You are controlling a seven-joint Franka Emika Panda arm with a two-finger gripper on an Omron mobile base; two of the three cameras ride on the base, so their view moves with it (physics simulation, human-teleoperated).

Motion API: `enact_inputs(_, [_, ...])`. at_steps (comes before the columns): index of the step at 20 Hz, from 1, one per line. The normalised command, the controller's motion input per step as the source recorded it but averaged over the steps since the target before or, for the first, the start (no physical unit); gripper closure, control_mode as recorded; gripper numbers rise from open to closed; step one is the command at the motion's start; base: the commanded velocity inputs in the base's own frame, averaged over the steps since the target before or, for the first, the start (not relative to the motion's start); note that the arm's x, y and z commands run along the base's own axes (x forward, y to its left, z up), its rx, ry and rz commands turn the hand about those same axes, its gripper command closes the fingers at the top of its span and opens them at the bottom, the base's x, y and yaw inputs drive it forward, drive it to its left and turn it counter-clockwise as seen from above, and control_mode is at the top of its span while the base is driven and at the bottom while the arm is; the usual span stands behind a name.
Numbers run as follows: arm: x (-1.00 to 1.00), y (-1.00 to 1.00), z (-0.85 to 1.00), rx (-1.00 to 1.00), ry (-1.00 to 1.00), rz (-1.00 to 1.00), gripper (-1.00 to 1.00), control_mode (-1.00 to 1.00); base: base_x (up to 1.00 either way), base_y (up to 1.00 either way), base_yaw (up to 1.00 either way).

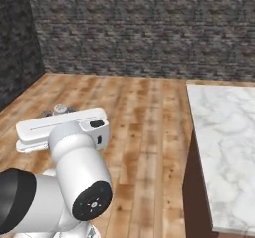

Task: Retrieve the shaker from the cabinet and place it next the steak on a plate on the dining table.

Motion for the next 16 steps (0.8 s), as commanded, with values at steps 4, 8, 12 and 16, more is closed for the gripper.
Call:
enact_inputs(4, [0.0, 0.0, 0.0, 0.0, 0.0, 0.0, 1.0, 1.0, 1.0, 0.6, -0.17])
enact_inputs(8, [0.0, 0.0, 0.0, 0.0, 0.0, 0.0, 1.0, 1.0, 1.0, 0.76, -0.22])
enact_inputs(12, [0.0, 0.0, 0.0, 0.0, 0.0, 0.0, 1.0, 1.0, 1.0, 0.89, -0.36])
enact_inputs(16, [0.0, 0.0, 0.0, 0.0, 0.0, 0.0, 1.0, 1.0, 1.0, 0.94, -0.6])
